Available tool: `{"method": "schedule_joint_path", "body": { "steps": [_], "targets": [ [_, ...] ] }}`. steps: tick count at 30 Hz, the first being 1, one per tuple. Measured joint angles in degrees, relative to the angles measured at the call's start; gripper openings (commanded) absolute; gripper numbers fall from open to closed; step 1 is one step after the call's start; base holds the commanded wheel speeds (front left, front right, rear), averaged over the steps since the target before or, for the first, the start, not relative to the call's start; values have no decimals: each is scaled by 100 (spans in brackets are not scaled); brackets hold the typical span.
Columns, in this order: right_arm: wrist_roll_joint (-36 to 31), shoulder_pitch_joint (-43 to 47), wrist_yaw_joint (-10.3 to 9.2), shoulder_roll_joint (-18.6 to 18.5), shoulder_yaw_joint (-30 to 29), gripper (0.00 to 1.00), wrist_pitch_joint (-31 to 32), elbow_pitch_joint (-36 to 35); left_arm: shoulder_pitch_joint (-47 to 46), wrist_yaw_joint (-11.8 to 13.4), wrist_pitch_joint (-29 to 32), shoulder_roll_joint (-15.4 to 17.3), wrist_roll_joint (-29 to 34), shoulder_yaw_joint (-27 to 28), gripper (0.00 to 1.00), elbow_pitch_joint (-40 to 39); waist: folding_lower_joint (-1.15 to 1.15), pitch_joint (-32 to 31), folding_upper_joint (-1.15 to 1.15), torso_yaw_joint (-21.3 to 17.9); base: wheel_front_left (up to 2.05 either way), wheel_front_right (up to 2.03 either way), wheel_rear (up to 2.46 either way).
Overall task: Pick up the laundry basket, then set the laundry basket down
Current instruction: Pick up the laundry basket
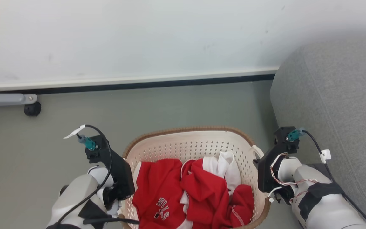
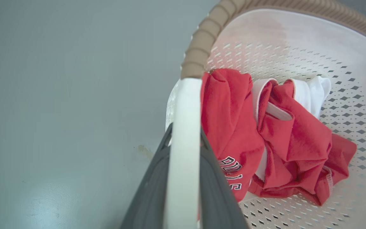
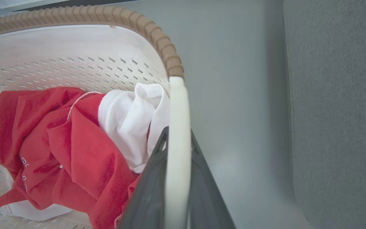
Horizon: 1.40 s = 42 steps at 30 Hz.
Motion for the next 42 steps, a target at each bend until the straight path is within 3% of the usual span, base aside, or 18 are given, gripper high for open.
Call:
{"method": "schedule_joint_path", "body": {
  "steps": [17,42],
  "targets": [
    [301,307,0,20,99,0,275,-5,314,0,146,-1,-26,-38,0,51,1,-570,0,-12,0,0,0],
    [557,383,-2,15,257,0,445,-52,394,-20,166,33,-167,-85,0,75,1,-650,1,1,0,0,0]
  ]
}}
